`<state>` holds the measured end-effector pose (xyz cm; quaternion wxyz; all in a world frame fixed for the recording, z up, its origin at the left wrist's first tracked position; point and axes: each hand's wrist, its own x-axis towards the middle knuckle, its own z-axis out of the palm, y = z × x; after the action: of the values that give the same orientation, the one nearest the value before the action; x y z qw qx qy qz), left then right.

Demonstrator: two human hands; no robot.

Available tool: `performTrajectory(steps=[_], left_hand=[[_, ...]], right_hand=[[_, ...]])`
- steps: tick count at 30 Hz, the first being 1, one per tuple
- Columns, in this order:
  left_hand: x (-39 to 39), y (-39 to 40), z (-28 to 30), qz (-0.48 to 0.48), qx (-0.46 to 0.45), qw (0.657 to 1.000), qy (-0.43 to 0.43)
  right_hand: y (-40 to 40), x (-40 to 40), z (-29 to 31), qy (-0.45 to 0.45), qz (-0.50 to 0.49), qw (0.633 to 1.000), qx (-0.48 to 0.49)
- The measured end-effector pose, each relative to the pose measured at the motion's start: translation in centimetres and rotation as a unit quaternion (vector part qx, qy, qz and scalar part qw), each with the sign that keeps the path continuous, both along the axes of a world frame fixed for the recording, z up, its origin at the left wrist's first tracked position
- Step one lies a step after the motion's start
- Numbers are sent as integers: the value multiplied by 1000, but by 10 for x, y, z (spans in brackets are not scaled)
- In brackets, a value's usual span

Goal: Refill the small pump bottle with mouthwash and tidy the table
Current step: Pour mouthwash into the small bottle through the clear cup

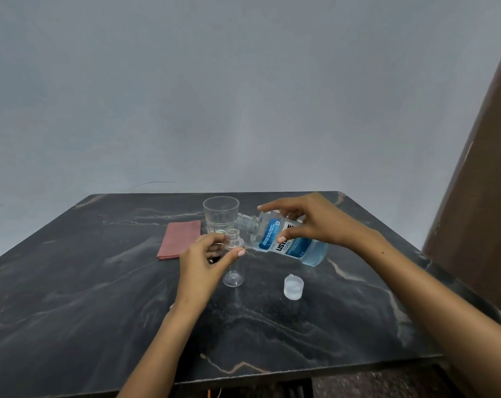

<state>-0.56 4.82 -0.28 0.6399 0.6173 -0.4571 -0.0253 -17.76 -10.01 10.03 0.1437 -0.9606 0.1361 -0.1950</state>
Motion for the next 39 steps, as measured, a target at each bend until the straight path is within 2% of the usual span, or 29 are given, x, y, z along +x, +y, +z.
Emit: performTrajectory(steps=[17, 39], left_hand=[[-1, 3, 2, -10, 7, 1000, -10], [1, 2, 0, -8, 6, 1000, -2]], right_hand=[[0, 9, 24, 92, -18, 994, -48], [5, 11, 37, 127, -14, 989, -70]])
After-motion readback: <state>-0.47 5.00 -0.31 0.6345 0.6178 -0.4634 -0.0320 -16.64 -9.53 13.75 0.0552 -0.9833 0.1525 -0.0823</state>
